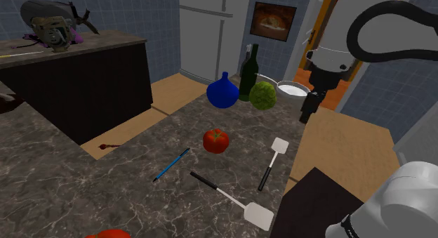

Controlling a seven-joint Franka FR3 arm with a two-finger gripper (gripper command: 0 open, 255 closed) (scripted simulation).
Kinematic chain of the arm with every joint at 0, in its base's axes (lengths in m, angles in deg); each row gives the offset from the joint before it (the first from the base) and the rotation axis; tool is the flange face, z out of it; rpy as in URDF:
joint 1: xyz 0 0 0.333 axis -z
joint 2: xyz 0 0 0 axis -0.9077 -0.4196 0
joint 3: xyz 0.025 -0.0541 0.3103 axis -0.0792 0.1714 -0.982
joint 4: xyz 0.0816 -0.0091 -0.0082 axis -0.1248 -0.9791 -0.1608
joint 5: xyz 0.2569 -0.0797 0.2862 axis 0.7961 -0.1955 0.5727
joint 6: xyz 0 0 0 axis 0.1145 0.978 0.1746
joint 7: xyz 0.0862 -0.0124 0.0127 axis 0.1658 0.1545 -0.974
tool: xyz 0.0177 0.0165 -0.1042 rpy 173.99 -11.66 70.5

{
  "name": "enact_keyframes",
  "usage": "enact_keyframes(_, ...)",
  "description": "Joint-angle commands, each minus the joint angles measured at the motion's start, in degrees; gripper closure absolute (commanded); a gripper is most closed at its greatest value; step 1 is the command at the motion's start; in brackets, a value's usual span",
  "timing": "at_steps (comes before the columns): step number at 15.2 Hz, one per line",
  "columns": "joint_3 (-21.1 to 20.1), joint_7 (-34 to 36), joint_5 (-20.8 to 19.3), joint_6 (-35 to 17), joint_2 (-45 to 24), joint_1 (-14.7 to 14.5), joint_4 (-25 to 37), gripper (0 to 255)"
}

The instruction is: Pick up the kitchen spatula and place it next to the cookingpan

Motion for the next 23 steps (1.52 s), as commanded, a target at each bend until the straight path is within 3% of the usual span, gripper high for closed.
enact_keyframes(1, 0.00, 0.00, 0.00, 0.00, 0.00, 0.00, 0.00, 0)
enact_keyframes(8, -11.30, 36.28, 9.72, -12.73, -0.38, 8.92, -11.57, 0)
enact_keyframes(15, -24.41, 71.23, 19.88, -28.44, -7.16, 17.32, -18.41, 0)
enact_keyframes(23, -26.81, 71.03, 21.54, -36.14, -11.60, 17.17, -21.67, 0)
